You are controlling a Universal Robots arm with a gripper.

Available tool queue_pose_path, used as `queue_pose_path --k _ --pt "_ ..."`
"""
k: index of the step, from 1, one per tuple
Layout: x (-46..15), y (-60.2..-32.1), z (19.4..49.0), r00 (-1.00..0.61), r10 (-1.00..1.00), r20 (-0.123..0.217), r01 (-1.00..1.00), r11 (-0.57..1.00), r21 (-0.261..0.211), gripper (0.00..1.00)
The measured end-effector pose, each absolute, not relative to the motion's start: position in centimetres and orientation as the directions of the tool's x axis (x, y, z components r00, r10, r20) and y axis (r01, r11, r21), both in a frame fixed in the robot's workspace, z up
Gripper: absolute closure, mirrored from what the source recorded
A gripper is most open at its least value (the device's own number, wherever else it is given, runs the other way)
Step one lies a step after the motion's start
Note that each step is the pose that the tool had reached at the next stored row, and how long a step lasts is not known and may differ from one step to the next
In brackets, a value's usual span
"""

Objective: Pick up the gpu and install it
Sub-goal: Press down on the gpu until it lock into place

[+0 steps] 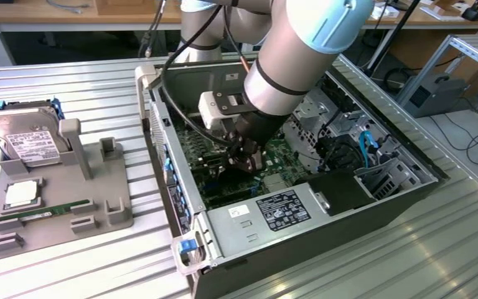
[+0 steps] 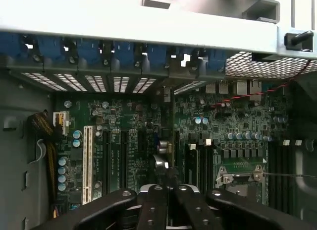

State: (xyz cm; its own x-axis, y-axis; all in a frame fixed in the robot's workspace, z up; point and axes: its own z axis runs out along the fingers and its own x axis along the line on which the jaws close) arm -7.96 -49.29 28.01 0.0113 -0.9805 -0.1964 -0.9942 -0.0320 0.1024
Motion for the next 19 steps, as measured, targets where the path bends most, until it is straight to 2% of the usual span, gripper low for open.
queue_pose_path --k 14,19 --pt "-4.2 -49.3 30.8 0.009 -0.979 -0.204 -0.993 -0.033 0.111 0.89" --pt "-2.5 -49.3 30.9 0.008 -0.978 -0.207 -0.992 -0.033 0.119 0.89"
